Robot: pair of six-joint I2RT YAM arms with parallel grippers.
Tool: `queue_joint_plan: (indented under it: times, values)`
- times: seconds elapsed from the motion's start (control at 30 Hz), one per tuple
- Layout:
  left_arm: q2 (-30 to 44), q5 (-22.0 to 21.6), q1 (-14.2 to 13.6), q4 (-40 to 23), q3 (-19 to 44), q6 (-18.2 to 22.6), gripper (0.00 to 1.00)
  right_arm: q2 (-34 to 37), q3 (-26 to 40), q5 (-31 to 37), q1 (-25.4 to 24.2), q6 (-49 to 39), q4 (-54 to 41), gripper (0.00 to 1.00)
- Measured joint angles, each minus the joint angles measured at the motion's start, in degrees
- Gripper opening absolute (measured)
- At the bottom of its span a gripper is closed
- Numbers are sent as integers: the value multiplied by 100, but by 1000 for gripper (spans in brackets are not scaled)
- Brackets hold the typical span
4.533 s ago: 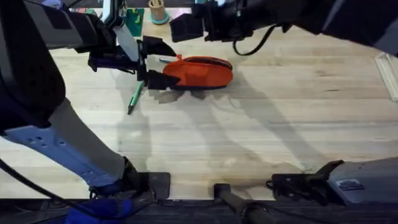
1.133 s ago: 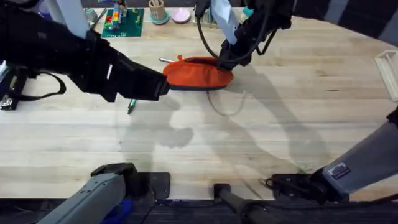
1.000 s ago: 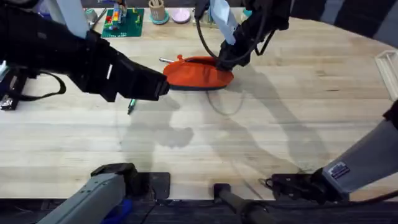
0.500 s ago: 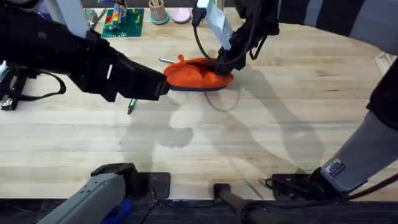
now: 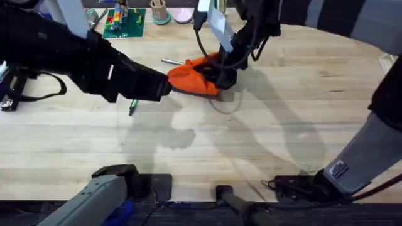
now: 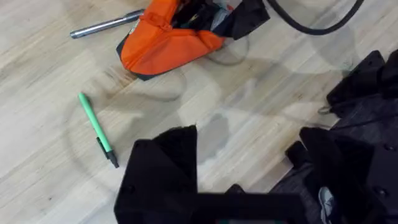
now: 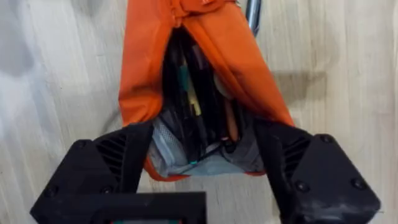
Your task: Unzip the bag, pick up the pens from the table one at a time and place them inside, then zip the bag closed.
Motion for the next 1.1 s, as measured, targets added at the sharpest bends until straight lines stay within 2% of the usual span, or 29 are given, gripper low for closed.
queue_joint_plan:
  times: [0.77,0.93,1.1]
  values:
    - [0,0,0,131,0,0,995,-1,0,0,-2,20,-6,996]
    - [0,0,0,131,0,0,994,-206,0,19,-2,244,-120,996]
    - [0,0,0,131,0,0,995,-725,0,28,-17,389,-195,997]
